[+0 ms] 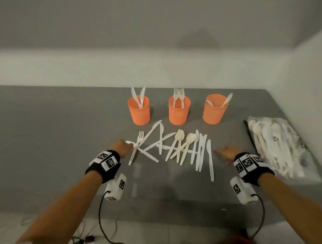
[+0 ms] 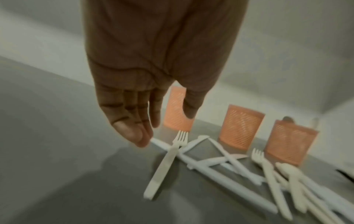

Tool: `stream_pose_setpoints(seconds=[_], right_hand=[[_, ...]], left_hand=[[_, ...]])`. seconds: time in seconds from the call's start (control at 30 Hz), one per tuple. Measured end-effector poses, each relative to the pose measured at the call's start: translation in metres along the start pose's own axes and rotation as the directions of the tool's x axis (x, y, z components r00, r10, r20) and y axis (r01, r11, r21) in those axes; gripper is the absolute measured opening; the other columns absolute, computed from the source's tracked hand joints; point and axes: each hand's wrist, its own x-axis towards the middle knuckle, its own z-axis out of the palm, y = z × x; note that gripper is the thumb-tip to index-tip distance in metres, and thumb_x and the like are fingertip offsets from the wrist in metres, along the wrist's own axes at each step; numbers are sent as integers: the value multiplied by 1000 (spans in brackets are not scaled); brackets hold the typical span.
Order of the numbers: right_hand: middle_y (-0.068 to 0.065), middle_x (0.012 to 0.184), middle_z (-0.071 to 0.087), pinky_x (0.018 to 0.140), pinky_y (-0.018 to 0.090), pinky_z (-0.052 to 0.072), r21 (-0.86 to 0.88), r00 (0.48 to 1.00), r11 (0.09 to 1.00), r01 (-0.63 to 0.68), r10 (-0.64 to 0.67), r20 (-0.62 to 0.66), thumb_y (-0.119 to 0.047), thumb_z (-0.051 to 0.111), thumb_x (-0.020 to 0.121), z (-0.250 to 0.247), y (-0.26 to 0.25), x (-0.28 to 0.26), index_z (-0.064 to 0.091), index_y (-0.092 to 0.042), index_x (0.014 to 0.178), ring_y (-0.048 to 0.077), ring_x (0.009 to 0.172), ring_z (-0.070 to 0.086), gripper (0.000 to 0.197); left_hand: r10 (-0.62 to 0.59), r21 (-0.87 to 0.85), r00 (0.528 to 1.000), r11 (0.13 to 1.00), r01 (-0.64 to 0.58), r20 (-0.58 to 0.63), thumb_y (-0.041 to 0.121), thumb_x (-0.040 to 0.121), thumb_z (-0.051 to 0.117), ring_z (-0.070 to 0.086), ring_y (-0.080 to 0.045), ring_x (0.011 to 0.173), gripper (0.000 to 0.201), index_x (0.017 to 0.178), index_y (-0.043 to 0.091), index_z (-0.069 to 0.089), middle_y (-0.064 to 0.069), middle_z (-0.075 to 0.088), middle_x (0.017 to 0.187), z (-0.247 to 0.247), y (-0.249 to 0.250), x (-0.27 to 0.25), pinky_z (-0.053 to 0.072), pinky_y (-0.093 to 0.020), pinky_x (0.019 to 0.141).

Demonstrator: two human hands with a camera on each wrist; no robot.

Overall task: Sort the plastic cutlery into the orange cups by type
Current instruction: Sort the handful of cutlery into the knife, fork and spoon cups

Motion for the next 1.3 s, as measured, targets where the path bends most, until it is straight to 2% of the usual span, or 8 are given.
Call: stream_pose_setpoints(seconds=[0.17,0.3,0.5,0.77,1.0,1.1,1.2,1.3], right_hand=[[14,145,41,109,39,34,28,996,998,-59,57,64,-48,35,96,18,-10,9,42,-5,137,32,129,44,60],[16,150,33,115,37,25,38,997,997,-67,65,45,-55,35,93,27,-31,13,32,-2,142,31,138,32,72],[18,148,35,112,36,29,69,998,996,-58,56,35,-54,40,91,44,-57,14,37,-2,139,31,136,34,71],[18,140,42,105,41,38,53,998,998,45,-47,31,-77,47,69,69,-78,18,55,-12,125,33,129,37,86],[14,125,47,97,37,45,20,997,996,82,-82,-7,-76,67,53,71,-86,6,55,-12,119,28,116,48,93],[13,126,42,98,38,46,-7,998,998,62,-62,-24,-59,78,56,70,-84,8,49,-12,124,28,118,46,88],[15,134,35,99,36,45,-65,996,997,41,-46,-80,-35,76,72,73,-79,12,39,-5,131,28,124,42,75],[16,136,35,100,35,43,-69,996,997,41,-46,-78,-31,77,72,73,-80,15,35,-2,133,29,127,40,80]], left_hand=[[-116,6,992,993,116,43,51,89,48,55,-34,114,59,117,0,58,-19,59,123,21,10,10,42,-34,93],[-142,115,990,983,141,-1,68,73,52,51,-33,116,86,126,0,50,-19,52,129,50,18,28,43,-37,92],[-44,159,999,986,43,3,15,87,55,46,-34,122,48,129,-1,38,-20,38,135,76,48,3,41,-37,101],[143,75,979,985,-155,147,4,88,47,46,-31,123,38,126,3,45,-16,48,129,116,72,-20,38,-35,106],[224,-121,952,972,-202,209,-1,87,45,59,-28,102,23,106,4,58,-12,63,104,121,90,-29,46,-30,86],[228,-327,938,935,-136,263,-12,82,42,54,-22,65,23,77,7,54,-5,54,67,120,91,-27,55,-40,72],[245,-379,909,919,-108,337,-11,86,39,49,-11,59,28,99,1,60,0,54,67,118,92,-26,45,-19,52],[252,-373,900,921,-111,355,-6,88,41,48,-13,61,26,81,12,59,0,53,68,118,97,-26,45,-24,58]])
